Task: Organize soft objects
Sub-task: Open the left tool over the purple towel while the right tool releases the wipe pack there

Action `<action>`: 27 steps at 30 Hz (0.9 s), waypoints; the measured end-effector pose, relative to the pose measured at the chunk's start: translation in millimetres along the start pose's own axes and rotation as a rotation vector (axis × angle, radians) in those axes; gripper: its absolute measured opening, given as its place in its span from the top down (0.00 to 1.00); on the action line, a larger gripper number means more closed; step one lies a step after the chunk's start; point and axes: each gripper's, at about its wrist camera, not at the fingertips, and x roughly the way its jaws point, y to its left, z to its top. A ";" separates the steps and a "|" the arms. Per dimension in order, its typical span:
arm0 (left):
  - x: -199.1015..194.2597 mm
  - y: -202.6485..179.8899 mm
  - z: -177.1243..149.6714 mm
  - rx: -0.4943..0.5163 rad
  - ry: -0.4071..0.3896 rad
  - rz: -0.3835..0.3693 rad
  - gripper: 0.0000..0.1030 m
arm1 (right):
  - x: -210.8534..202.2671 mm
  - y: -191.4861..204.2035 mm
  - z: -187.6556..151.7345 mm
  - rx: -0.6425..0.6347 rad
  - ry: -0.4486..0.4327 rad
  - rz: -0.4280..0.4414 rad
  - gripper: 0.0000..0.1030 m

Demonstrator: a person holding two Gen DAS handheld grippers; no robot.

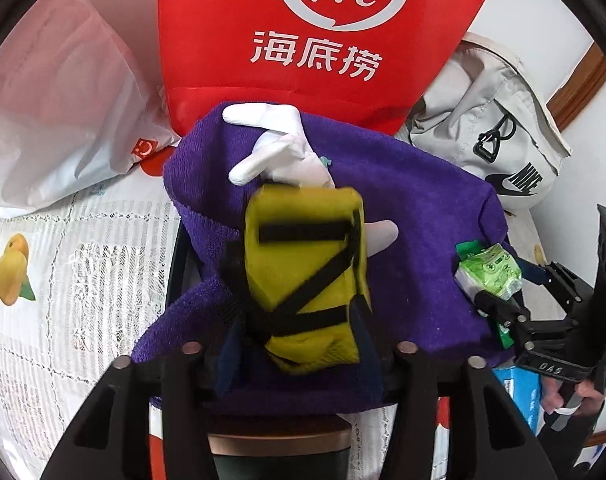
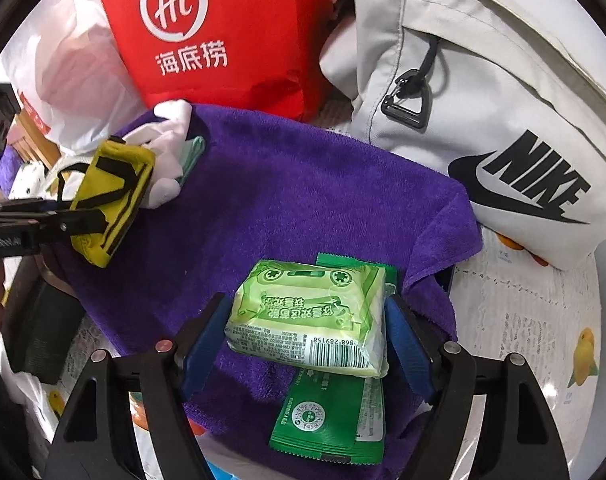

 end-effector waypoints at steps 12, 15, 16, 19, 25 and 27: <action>-42.2 9.3 -13.3 -0.001 -0.041 0.023 0.39 | -28.2 -4.3 -5.7 0.032 -0.046 -0.013 0.14; -61.5 9.4 -18.1 0.003 -0.069 0.045 0.39 | -48.4 -5.8 -11.5 0.055 -0.078 -0.014 0.14; -68.8 8.9 -20.1 0.007 -0.083 0.053 0.39 | -54.9 -5.6 -13.4 0.060 -0.089 -0.017 0.14; -94.3 8.4 -30.0 0.016 -0.137 0.070 0.39 | -79.0 -4.2 -24.4 0.080 -0.134 -0.021 0.14; -136.2 13.6 -65.7 0.018 -0.210 0.101 0.39 | -130.1 6.0 -61.6 0.102 -0.220 0.001 0.14; -144.2 18.3 -81.4 0.000 -0.198 0.101 0.39 | -144.3 14.2 -76.9 0.111 -0.242 0.015 0.14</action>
